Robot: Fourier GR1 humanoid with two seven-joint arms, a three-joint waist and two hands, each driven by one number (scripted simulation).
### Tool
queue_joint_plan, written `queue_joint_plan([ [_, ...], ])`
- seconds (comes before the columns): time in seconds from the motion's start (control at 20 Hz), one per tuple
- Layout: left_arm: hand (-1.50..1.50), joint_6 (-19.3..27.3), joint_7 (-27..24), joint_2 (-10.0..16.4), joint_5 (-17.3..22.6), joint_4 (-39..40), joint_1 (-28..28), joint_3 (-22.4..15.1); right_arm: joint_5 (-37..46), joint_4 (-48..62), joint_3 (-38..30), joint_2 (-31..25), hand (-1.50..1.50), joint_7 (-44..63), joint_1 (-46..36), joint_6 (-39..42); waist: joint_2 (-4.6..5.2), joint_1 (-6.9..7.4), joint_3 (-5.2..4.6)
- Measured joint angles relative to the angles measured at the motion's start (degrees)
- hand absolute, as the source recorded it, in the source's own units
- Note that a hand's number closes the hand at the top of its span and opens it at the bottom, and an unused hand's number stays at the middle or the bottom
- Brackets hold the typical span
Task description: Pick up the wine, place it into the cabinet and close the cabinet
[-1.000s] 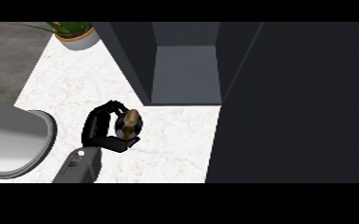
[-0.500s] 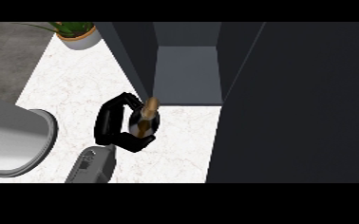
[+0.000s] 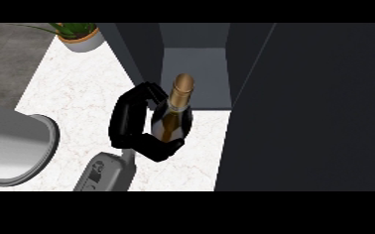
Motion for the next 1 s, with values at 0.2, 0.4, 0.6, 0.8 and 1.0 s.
queue_joint_plan([
  [0.2,1.50,7.85,8.17,-0.03,0.24,-4.39,-5.51,-2.96,-0.31,0.16,-0.68,0.09,-1.50,0.15,-0.24,0.20,0.11,-0.31,0.00],
  [0.4,1.50,13.49,14.38,0.00,-0.32,-5.78,-10.67,-4.13,-0.62,0.13,-0.93,0.23,-1.50,-0.06,0.51,0.53,0.20,-0.44,-0.01],
  [0.6,1.50,17.39,19.37,-0.02,0.01,-3.45,-17.10,-2.77,-0.91,0.13,-1.14,0.30,-1.50,-0.22,1.25,1.01,0.29,-0.66,-0.01],
  [0.8,1.50,19.93,18.14,-0.04,0.61,0.74,-20.86,-2.76,-1.21,0.13,-1.64,0.26,-1.50,-0.55,1.72,1.58,0.37,-0.78,-0.03],
  [1.0,1.50,20.43,16.48,0.18,0.05,5.09,-23.40,-2.18,-1.26,0.31,-1.60,0.25,-1.50,-0.46,1.02,1.66,0.39,-0.73,-0.04],
])
